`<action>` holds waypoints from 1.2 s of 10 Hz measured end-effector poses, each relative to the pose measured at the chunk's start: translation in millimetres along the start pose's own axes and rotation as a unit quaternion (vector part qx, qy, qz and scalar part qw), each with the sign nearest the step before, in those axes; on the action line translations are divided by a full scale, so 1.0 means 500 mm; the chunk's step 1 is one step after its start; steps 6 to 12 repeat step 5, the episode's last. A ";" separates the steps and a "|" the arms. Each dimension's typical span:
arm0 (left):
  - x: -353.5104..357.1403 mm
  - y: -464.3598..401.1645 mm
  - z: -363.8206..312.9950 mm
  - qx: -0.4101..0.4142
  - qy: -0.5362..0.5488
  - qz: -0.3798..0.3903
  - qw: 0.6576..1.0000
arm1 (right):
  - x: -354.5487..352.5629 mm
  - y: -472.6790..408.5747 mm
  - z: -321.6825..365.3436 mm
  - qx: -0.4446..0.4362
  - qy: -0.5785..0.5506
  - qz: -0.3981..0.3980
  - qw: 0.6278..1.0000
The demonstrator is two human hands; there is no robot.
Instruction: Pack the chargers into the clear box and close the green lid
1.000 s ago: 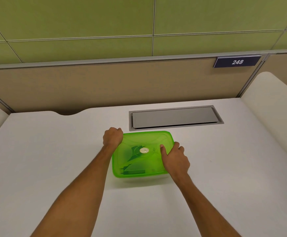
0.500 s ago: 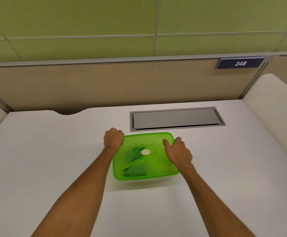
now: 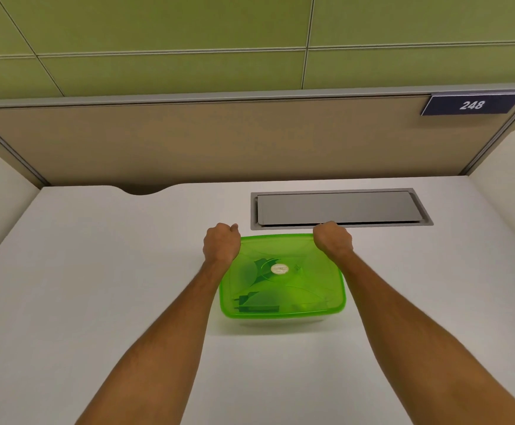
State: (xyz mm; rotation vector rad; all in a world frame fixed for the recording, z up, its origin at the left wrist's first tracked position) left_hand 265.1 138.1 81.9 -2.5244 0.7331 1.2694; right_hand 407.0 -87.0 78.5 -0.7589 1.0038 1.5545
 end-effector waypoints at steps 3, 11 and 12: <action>-0.009 0.009 -0.008 0.027 -0.024 0.005 0.999 | -0.016 0.030 -0.014 0.071 -0.070 -0.062 0.993; -0.036 0.006 -0.036 0.044 0.017 0.050 0.998 | -0.036 0.033 -0.031 0.082 -0.116 -0.069 0.987; -0.036 0.006 -0.036 0.044 0.017 0.050 0.998 | -0.036 0.033 -0.031 0.082 -0.116 -0.069 0.987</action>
Point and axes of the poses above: each hand's wrist, its own y-axis away from the middle knuckle, its own x-axis out of the palm, z = x × y, the point moved 5 cm from there along -y, towards the middle knuckle, and after that the axes turned 10 degrees about -z, right-handed, at the moved point
